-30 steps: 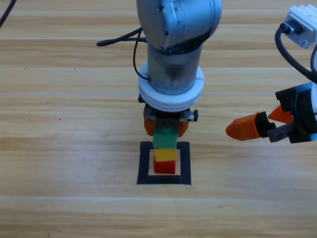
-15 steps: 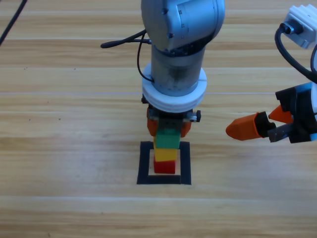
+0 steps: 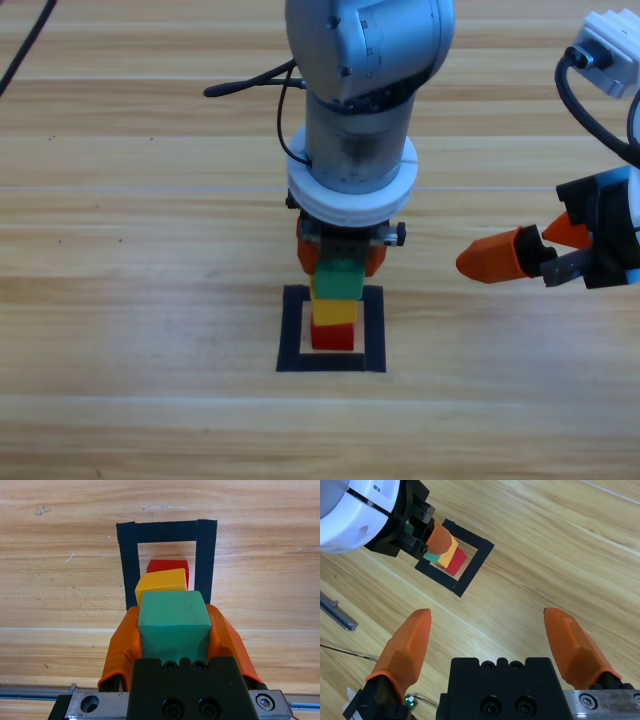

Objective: Stack the blocks in the rectangular block: red at the bottom, yellow in the middle, green on top

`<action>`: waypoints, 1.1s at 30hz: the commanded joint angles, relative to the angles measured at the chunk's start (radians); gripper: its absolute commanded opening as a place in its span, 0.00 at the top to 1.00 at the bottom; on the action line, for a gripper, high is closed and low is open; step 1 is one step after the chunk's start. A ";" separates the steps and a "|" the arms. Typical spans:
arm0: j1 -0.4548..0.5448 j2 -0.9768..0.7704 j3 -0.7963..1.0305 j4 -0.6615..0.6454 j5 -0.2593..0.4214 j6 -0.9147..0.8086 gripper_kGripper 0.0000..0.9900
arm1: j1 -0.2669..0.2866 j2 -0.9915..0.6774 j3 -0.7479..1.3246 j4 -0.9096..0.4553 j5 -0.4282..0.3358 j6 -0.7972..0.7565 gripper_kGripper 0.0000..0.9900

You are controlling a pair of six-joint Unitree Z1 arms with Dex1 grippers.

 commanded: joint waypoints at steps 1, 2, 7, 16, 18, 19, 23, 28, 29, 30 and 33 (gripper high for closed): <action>0.020 0.024 -0.007 -0.009 0.006 0.003 0.50 | -0.024 0.036 0.009 -0.001 0.004 -0.002 0.00; 0.020 0.024 -0.007 -0.009 0.006 0.003 0.47 | -0.024 0.036 0.009 -0.001 0.004 -0.002 0.00; 0.020 0.021 -0.006 -0.009 0.006 0.002 0.44 | -0.024 0.035 0.009 -0.001 0.008 -0.002 0.00; 0.020 -0.047 -0.014 -0.008 0.012 -0.006 0.32 | -0.024 0.035 0.009 -0.001 0.008 -0.002 0.00; 0.020 -0.101 -0.015 -0.005 0.038 -0.011 0.31 | -0.024 0.030 0.012 -0.001 0.008 -0.002 0.00; 0.020 -0.128 -0.017 -0.005 0.049 -0.014 0.30 | -0.024 0.026 0.012 -0.001 0.008 -0.002 0.00; 0.020 -0.282 -0.004 -0.005 0.127 -0.014 0.23 | -0.024 0.007 0.010 0.010 0.008 -0.002 0.00; -0.038 -0.464 0.100 -0.011 0.256 -0.012 0.12 | -0.024 0.006 0.003 0.025 0.008 -0.004 0.00; -0.051 -0.490 0.129 -0.014 0.278 -0.009 0.12 | -0.024 0.004 0.003 0.025 0.008 -0.004 0.00; -0.060 -0.515 0.160 -0.019 0.298 -0.004 0.10 | -0.024 0.003 0.003 0.025 0.008 -0.005 0.00; -0.078 -0.622 0.358 -0.141 0.333 0.068 0.08 | -0.024 -0.008 0.001 0.036 0.009 -0.013 0.00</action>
